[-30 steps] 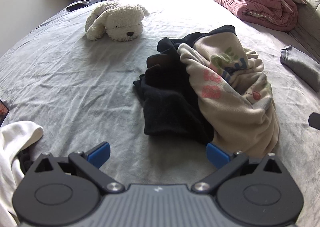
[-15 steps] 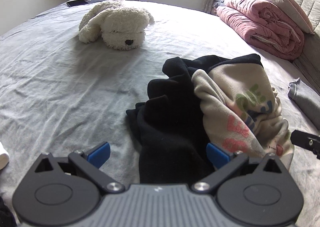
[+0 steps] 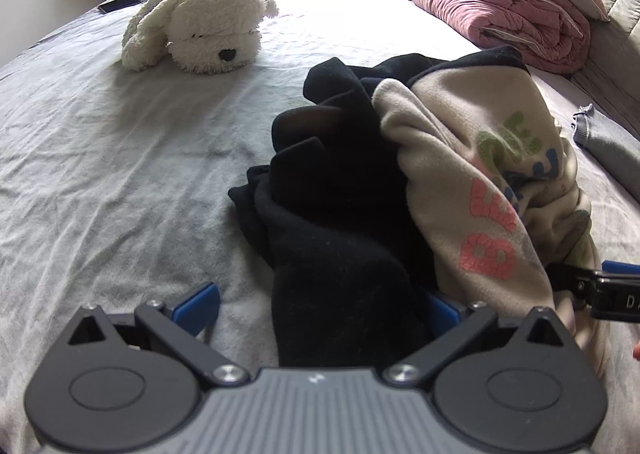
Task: Fold clothes
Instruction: 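Grasp the black sleeve with the left gripper while the right gripper grasps the beige body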
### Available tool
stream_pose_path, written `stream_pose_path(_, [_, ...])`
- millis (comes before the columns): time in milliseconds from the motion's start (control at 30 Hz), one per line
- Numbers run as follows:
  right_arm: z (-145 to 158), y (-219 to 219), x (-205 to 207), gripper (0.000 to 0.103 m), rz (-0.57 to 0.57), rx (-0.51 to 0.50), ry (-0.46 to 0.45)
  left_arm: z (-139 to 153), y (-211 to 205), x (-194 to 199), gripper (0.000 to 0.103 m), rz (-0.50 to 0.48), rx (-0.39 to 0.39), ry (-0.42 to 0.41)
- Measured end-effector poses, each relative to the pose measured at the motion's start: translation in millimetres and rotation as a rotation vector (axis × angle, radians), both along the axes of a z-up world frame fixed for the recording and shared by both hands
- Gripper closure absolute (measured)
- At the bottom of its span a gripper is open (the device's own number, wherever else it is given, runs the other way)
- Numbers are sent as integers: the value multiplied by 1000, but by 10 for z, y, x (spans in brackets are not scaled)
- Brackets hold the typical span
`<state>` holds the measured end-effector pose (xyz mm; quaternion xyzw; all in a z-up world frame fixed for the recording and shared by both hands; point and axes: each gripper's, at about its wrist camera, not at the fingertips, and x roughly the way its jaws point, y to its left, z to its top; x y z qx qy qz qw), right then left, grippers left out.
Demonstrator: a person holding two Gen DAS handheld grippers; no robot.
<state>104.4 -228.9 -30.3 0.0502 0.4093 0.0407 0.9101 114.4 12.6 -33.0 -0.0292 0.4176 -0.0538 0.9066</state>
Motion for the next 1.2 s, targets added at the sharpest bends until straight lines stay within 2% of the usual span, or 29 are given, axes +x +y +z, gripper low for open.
stream_pose_path(33, [15, 5, -17, 3, 6, 13, 5, 9, 24, -1, 1, 2, -15, 2])
stream_pose_path(100, [45, 16, -50, 22, 19, 40, 15, 26, 58, -6, 2, 8, -35, 0])
stream_pose_path(133, [60, 22, -67, 39, 26, 54, 20, 34, 70, -11, 6, 12, -37, -1])
stream_pose_path(167, [76, 27, -83, 50, 32, 67, 25, 44, 82, -18, 11, 13, -39, -5])
stream_pose_path(200, [91, 33, -100, 55, 39, 80, 30, 56, 89, -25, 14, 12, -44, -12])
stream_pose_path(233, [106, 38, -117, 61, 45, 94, 35, 70, 95, -37, 22, 5, -61, -20])
stream_pose_path(267, [121, 43, -134, 66, 52, 107, 40, 83, 101, -50, 36, -2, -78, -28])
stream_pose_path(300, [136, 49, -150, 67, 58, 120, 45, 96, 106, -63, 45, -9, -96, -36])
stream_pose_path(333, [151, 54, -167, 70, 65, 134, 50, 110, 115, -80, 61, -12, -127, -41])
stream_pose_path(367, [166, 60, -184, 72, 71, 147, 55, 124, 123, -94, 69, -1, -145, -47])
stream_pose_path(433, [186, 72, -225, 73, 89, 182, 71, 164, 133, -116, 77, 18, -149, -64])
stream_pose_path(533, [203, 129, -311, 74, 127, 231, 104, 243, 183, -147, 81, 57, -145, -79])
stream_pose_path(767, [265, 333, -511, 74, 208, 330, 171, 351, 395, -196, 82, 126, -161, -68])
stream_pose_path(1000, [325, 628, -561, 74, 285, 388, 217, 453, 488, -238, 83, 148, -87, -133])
stream_pose_path(1100, [342, 753, -550, 72, 305, 324, 200, 413, 505, -173, 83, 149, -57, -109])
stream_pose_path(1200, [400, 803, -510, 70, 309, 280, 186, 381, 576, -123, 81, 155, -78, -71])
